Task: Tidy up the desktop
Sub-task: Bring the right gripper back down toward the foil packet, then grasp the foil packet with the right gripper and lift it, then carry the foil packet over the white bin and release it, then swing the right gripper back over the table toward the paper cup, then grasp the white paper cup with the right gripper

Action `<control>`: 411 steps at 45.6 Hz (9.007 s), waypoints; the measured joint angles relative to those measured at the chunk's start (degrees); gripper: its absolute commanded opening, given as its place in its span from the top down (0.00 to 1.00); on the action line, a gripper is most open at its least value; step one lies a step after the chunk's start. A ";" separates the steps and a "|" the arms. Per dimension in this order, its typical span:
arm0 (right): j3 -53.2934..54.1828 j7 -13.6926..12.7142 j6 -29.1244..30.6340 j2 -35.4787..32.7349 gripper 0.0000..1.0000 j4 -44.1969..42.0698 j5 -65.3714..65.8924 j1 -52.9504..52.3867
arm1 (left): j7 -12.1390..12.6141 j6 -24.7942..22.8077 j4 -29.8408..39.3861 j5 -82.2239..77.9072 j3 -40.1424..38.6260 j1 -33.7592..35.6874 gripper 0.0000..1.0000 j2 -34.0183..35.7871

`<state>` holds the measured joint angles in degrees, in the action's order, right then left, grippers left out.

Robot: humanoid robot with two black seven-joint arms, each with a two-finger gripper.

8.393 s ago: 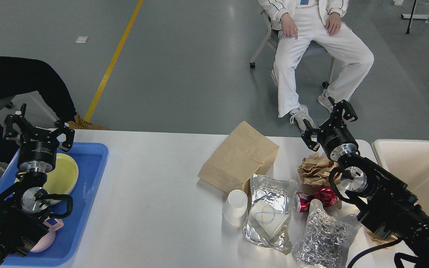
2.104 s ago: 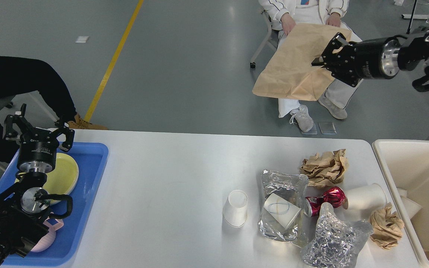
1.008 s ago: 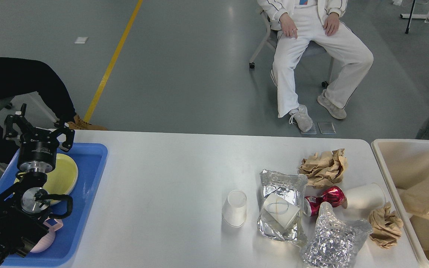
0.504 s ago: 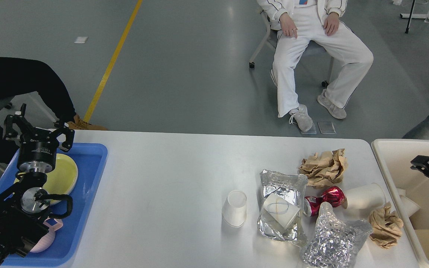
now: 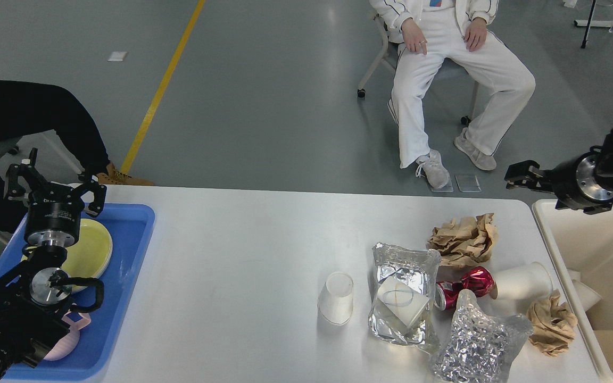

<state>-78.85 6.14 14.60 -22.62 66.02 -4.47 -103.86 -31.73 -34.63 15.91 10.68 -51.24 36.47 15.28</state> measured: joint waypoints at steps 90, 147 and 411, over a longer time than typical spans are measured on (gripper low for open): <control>11.78 -0.23 -5.35 18.42 0.83 -13.87 -0.17 27.90 | 0.00 0.00 -0.01 0.04 0.00 0.00 0.04 0.01; 15.24 -0.15 16.63 3.03 1.00 -10.12 -0.16 2.57 | 0.00 0.00 0.00 0.03 0.00 0.00 0.04 0.02; 23.76 -5.78 5.52 30.01 0.00 -10.20 -8.46 19.38 | 0.00 0.00 0.00 0.04 0.00 0.00 0.04 0.01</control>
<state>-55.09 0.36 20.12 7.38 55.82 -12.93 -84.47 -31.73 -34.63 15.91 10.72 -51.24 36.47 15.29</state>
